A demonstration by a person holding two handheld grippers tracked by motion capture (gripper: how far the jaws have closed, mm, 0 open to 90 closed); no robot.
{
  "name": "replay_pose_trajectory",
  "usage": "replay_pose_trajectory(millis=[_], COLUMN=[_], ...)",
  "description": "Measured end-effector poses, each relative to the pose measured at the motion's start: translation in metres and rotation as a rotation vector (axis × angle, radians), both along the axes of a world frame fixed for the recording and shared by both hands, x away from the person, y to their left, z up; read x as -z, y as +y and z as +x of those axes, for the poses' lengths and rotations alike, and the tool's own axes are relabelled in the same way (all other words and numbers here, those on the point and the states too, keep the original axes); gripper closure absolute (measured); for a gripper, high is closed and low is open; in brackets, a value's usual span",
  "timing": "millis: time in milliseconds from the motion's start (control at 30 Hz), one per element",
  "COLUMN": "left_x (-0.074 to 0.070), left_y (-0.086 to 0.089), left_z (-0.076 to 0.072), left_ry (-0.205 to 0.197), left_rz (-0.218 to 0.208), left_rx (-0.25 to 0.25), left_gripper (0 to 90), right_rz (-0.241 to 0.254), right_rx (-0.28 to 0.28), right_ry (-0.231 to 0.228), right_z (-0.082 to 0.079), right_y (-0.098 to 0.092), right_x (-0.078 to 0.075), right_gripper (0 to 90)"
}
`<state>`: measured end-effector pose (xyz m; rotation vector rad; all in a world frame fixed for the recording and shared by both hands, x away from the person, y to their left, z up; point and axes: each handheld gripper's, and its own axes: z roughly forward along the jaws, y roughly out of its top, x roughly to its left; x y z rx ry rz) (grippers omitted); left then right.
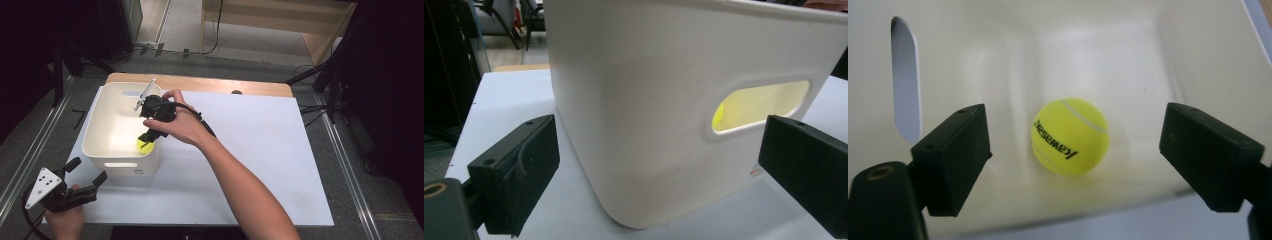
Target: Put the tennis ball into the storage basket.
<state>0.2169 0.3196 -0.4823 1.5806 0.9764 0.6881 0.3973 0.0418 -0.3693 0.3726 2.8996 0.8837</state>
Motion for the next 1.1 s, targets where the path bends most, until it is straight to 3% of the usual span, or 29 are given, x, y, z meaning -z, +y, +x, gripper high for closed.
replay_pose_trajectory(millis=[400,467,567,667,1100], left_x=[0.0,0.0,0.0,0.0,0.0], left_y=[-0.001,-0.001,-0.001,-0.001,-0.002], left_z=[0.001,0.0,0.0,0.0,0.0], left_ry=[-0.003,-0.001,-0.003,-0.002,0.003], left_rz=[-0.001,0.001,0.002,0.002,0.013], left_rx=[-0.003,-0.002,-0.003,-0.003,-0.005], left_gripper=[2.9,2.8,2.8,2.9,2.9], right_rz=[0.079,0.082,0.093,0.102,0.13], right_rx=[0.032,0.044,0.058,0.053,0.141], right_ry=[-0.053,-0.052,-0.055,-0.067,-0.073], right_z=[-0.003,-0.005,-0.005,-0.005,-0.01], right_y=[-0.017,-0.021,-0.029,-0.033,-0.069], right_x=[-0.008,-0.01,-0.012,-0.012,-0.006], right_gripper=[8.3,8.2,1.1,1.1,0.0])
